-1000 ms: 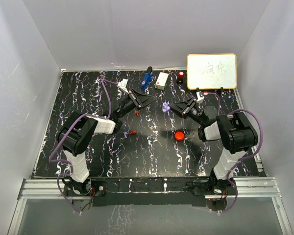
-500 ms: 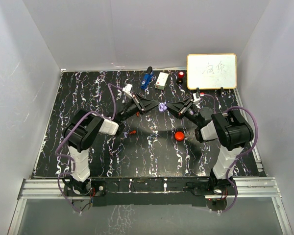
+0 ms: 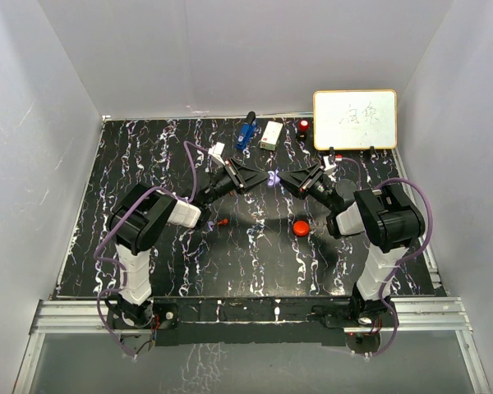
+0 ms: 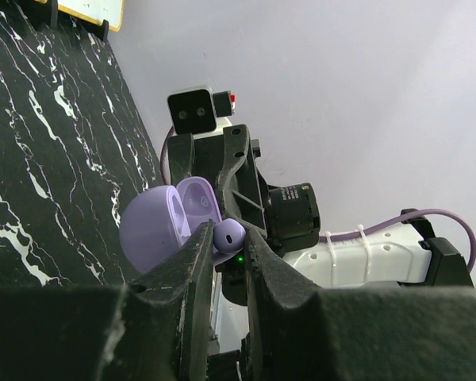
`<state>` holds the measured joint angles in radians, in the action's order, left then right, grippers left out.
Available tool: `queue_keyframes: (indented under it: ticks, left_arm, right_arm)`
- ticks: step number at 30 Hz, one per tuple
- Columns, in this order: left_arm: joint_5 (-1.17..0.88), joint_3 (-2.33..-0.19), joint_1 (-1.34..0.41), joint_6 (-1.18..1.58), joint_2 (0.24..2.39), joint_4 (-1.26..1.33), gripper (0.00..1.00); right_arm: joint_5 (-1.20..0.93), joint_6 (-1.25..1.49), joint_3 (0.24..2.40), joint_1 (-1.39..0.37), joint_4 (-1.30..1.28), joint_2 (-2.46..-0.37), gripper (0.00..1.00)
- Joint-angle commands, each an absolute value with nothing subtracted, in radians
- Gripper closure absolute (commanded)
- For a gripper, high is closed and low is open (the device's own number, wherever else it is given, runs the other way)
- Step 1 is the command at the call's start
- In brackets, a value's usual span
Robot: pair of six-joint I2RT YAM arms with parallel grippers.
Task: Insert the wireless bluetooth earbuds into the charging case
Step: Place the earbud in the charging case.
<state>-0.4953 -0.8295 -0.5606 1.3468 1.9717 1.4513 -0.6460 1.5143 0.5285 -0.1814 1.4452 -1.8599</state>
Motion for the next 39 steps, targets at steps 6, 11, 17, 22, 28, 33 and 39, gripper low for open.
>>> queue_keyframes:
  ticks: [6,11,17,22,28,33,39]
  left_arm:
    - [-0.491,-0.876,-0.566,1.334,1.975,1.724,1.00]
    - [-0.492,-0.882,-0.566,1.332,1.982,1.725,1.00]
    - [-0.491,-0.882,-0.565,1.327,1.988,1.725,1.00]
    - [-0.491,-0.882,-0.565,1.328,1.996,1.729,1.00]
    - [-0.488,-0.881,-0.566,1.327,2.003,1.735,1.00]
    - [-0.484,-0.880,-0.566,1.327,2.003,1.745,1.00]
    - [-0.478,-0.873,-0.565,1.320,1.995,1.752,1.00]
  right_arm:
    - [-0.637,1.526,0.559,-0.191,1.581,-1.866,1.00]
    - [-0.638,1.537,0.561,-0.191,1.593,-1.870,1.00]
    - [-0.641,1.547,0.561,-0.192,1.603,-1.869,1.00]
    - [-0.641,1.553,0.564,-0.193,1.610,-1.869,1.00]
    - [-0.642,1.561,0.564,-0.193,1.620,-1.871,1.00]
    - [-0.643,1.568,0.563,-0.193,1.627,-1.873,1.00]
    - [-0.641,1.572,0.564,-0.193,1.631,-1.873,1.00]
